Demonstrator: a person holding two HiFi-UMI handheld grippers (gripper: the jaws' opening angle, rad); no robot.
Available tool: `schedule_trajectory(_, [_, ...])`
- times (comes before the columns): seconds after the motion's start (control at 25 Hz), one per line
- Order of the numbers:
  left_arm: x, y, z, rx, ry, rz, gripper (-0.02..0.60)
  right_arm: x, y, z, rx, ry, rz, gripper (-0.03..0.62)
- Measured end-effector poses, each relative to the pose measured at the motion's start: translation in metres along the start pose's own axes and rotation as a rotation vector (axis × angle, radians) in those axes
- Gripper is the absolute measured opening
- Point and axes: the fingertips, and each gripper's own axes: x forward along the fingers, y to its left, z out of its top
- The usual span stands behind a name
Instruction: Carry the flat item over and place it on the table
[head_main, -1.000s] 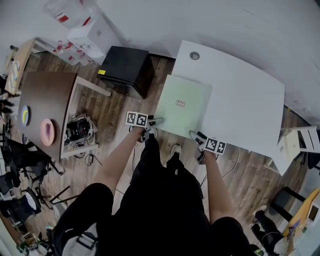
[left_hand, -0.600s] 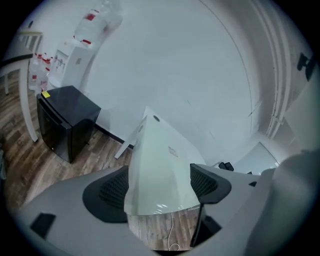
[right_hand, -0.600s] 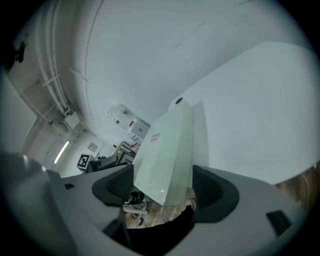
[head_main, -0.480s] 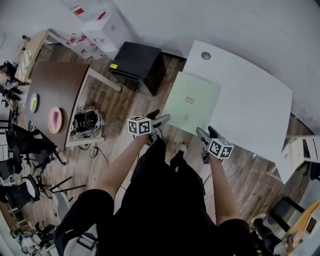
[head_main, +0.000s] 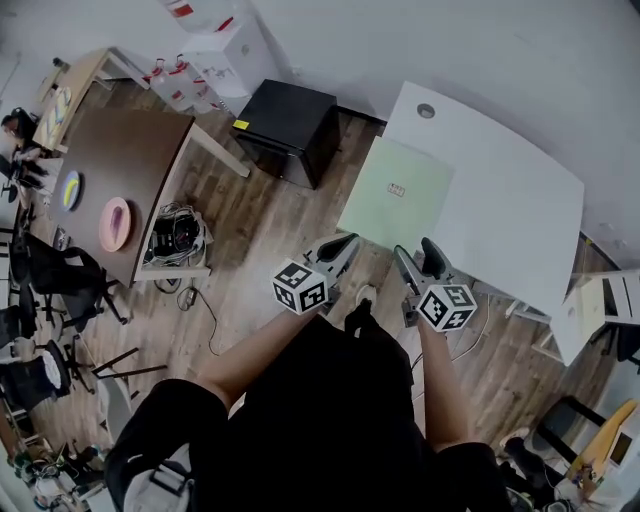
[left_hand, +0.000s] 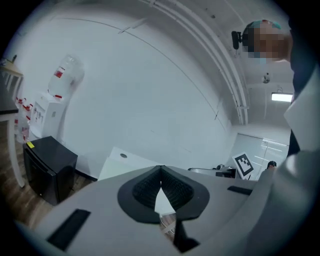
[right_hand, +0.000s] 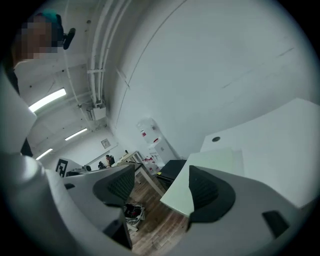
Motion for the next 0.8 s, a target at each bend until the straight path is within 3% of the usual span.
schedule_trajectory(0.2, [-0.053, -0.032, -0.009, 0.129, -0.013, 0.044, 0.014, -0.017, 0.069, -0.016, 0.000, -0.055, 0.005, 0.351])
schedule_trajectory(0.36, [-0.103, -0.045, -0.030, 0.101, -0.006, 0.100, 0.014, -0.037, 0.123, -0.045, -0.024, -0.066, -0.038, 0.350])
schedule_trajectory(0.48, [-0.137, -0.068, -0.031, 0.153, -0.019, 0.078, 0.014, -0.051, 0.165, -0.063, -0.092, -0.080, -0.073, 0.337])
schedule_trajectory(0.56, [-0.154, -0.080, -0.031, 0.196, -0.029, 0.074, 0.014, -0.064, 0.186, -0.071, -0.139, -0.099, -0.108, 0.257])
schedule_trajectory(0.64, [-0.170, -0.088, -0.032, 0.219, -0.037, 0.095, 0.014, -0.080, 0.205, -0.077, -0.171, -0.114, -0.134, 0.088])
schedule_trajectory(0.8, [-0.197, -0.111, -0.032, 0.213, -0.062, 0.125, 0.014, -0.111, 0.242, -0.087, -0.211, -0.127, -0.136, 0.041])
